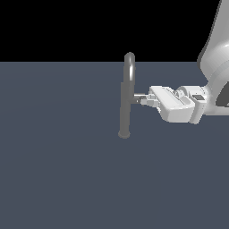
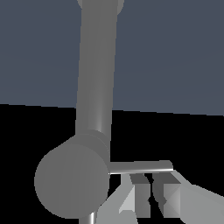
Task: Turn on the faucet by rotating a designated handle.
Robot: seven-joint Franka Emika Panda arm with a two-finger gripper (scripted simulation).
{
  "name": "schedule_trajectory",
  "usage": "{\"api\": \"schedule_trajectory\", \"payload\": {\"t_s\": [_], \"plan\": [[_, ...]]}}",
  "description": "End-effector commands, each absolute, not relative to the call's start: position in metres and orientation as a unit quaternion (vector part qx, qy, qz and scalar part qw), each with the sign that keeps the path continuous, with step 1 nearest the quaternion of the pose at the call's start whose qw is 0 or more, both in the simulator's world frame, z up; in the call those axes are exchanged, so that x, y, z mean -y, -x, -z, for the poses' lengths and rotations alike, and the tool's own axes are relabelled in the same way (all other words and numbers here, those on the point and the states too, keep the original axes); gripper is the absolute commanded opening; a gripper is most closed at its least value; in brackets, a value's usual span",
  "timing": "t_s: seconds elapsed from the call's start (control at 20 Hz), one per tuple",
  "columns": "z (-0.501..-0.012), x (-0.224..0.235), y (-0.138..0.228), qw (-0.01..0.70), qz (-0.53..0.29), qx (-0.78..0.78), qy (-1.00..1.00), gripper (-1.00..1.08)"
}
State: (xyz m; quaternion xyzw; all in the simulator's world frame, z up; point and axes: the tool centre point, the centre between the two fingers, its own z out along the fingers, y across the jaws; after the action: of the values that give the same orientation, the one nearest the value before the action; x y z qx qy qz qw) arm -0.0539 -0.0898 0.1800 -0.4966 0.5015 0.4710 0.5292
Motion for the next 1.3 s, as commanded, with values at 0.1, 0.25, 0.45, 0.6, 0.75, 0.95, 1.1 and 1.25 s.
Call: {"api": "schedule_trajectory", "payload": {"t_s": [0.1,0.25,0.45,0.6,0.75,0.95,1.1,1.25], "plan": [[-0.138,0.089,0.058,0.518,-0.481,-0.517,0.482,-1.0],[-0.171,0.09,0.048,0.53,-0.472,-0.499,0.498,-1.0],[-0.152,0.09,0.043,0.526,-0.475,-0.506,0.492,-1.0],[-0.138,0.091,0.04,0.522,-0.478,-0.511,0.488,-1.0],[-0.124,0.091,0.037,0.519,-0.481,-0.516,0.483,-1.0],[-0.161,0.092,0.043,0.528,-0.489,-0.488,0.494,-1.0],[-0.151,0.092,0.035,0.525,-0.487,-0.495,0.491,-1.0],[-0.141,0.092,0.028,0.523,-0.486,-0.501,0.489,-1.0]]}}
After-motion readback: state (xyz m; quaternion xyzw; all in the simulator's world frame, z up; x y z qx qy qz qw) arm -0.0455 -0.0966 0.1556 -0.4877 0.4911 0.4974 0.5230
